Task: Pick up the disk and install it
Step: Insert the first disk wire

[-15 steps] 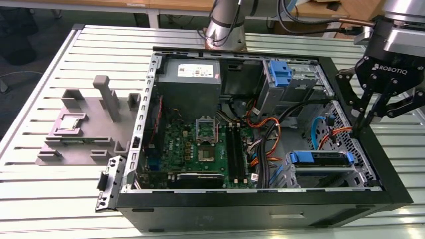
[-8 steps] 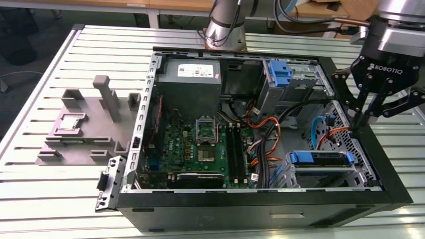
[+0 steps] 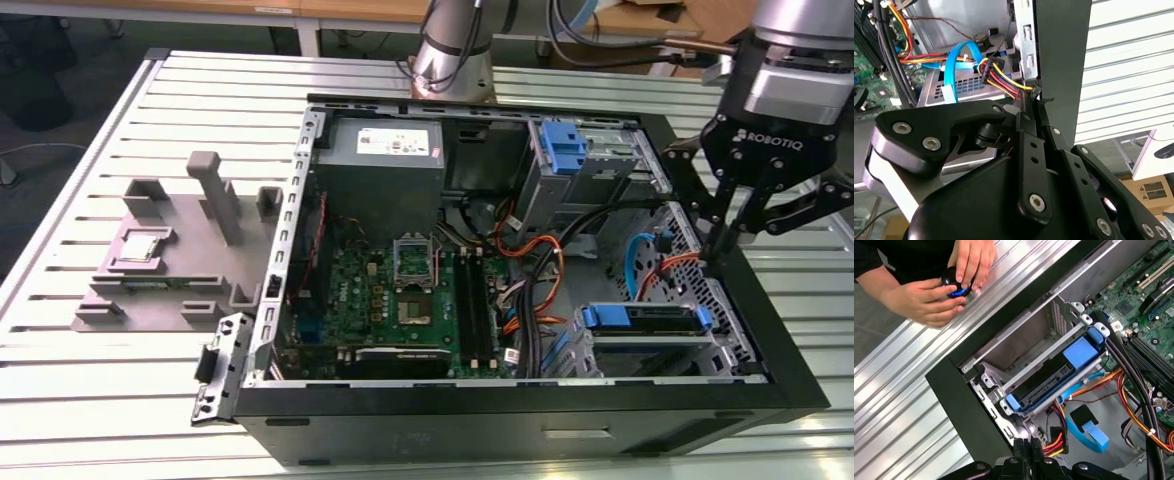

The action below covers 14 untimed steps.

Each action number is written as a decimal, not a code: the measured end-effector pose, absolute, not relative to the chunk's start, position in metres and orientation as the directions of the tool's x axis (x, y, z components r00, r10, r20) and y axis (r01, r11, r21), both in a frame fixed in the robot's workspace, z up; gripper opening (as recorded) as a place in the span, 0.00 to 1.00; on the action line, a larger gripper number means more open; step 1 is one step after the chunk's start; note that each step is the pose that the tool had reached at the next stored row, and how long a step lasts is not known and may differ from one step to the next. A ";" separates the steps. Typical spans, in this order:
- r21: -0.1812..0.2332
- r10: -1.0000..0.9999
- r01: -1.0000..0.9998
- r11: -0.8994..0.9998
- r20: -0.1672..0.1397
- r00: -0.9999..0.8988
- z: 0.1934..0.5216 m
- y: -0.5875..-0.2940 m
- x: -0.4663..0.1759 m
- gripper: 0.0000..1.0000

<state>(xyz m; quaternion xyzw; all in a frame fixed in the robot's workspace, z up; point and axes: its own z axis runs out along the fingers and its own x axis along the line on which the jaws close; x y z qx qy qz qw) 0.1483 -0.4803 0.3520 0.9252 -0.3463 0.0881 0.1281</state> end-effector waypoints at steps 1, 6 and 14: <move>0.175 -0.618 -0.664 -0.727 0.253 0.744 0.352 -0.481 0.147 0.16; 0.174 -0.618 -0.664 -0.727 0.253 0.744 0.352 -0.488 0.141 0.16; 0.171 -0.639 -0.685 -0.708 0.257 0.725 0.351 -0.493 0.139 0.16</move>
